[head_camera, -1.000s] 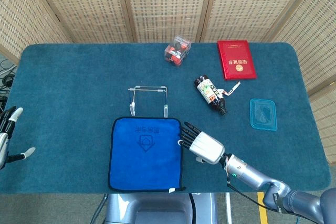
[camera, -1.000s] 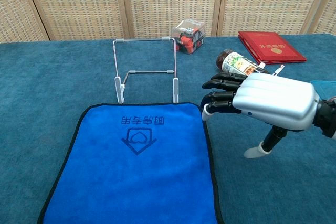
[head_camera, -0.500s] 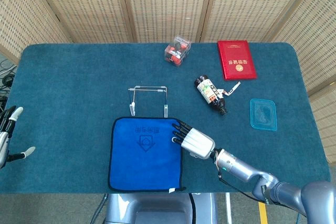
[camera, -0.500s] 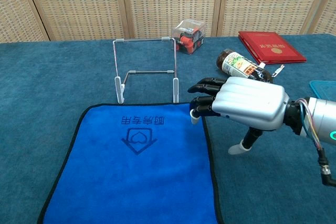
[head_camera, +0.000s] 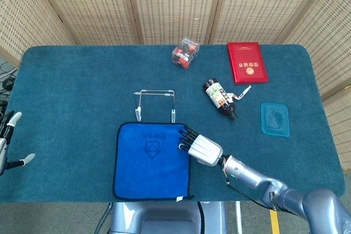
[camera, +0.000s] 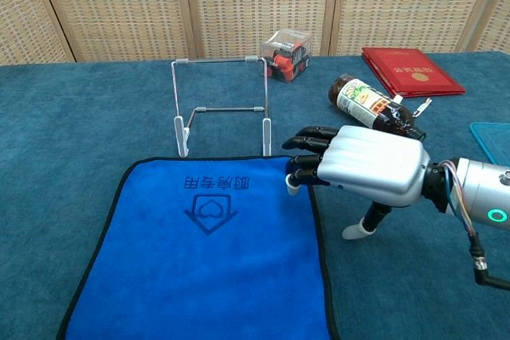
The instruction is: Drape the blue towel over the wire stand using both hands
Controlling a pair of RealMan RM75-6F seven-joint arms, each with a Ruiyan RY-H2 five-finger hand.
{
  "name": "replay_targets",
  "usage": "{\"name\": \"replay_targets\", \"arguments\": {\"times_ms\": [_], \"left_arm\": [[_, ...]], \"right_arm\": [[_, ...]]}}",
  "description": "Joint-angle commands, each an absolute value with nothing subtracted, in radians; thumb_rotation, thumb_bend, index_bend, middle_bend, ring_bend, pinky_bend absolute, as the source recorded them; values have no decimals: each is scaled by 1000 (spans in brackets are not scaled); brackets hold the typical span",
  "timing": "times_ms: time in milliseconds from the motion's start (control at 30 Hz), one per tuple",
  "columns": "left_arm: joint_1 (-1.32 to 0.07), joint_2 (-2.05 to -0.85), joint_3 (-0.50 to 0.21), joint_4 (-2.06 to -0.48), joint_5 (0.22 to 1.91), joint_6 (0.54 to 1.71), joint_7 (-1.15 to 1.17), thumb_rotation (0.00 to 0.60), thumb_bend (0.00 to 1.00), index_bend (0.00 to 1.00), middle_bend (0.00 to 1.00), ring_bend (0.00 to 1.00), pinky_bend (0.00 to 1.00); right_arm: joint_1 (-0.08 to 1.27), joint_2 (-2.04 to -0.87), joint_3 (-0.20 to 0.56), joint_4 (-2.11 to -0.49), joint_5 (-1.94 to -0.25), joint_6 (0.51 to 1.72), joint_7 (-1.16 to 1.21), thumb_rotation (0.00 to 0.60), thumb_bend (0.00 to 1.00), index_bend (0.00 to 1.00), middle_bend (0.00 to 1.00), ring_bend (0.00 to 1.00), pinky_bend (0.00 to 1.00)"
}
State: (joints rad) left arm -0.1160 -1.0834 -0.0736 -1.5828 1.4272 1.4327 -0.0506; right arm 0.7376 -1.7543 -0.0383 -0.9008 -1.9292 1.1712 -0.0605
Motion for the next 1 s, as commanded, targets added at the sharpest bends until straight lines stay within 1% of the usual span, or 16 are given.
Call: {"name": "replay_targets", "arguments": {"times_ms": [33,733,1000], "left_arm": [[-115,-1083,-74,-1581,1425,1432,-53,600,0,0,0,0,0],[-116,-1085,-72,-1569,1418,1422,-59,600,0,0,0,0,0],[-114,-1079,-75,-1570,1415,1424,-72,600,0,0,0,0,0]], "right_arm": [[738,-1766,-37,-893,-1920,1178,-58,600,156,308,257,87,89],[762,-1841,-36,-863,-1847,1165,-91,600,156,317,259,92,89],[772,-1871,-19,-861,-1816,1165,-108,600,156,323,260,92,89]]}}
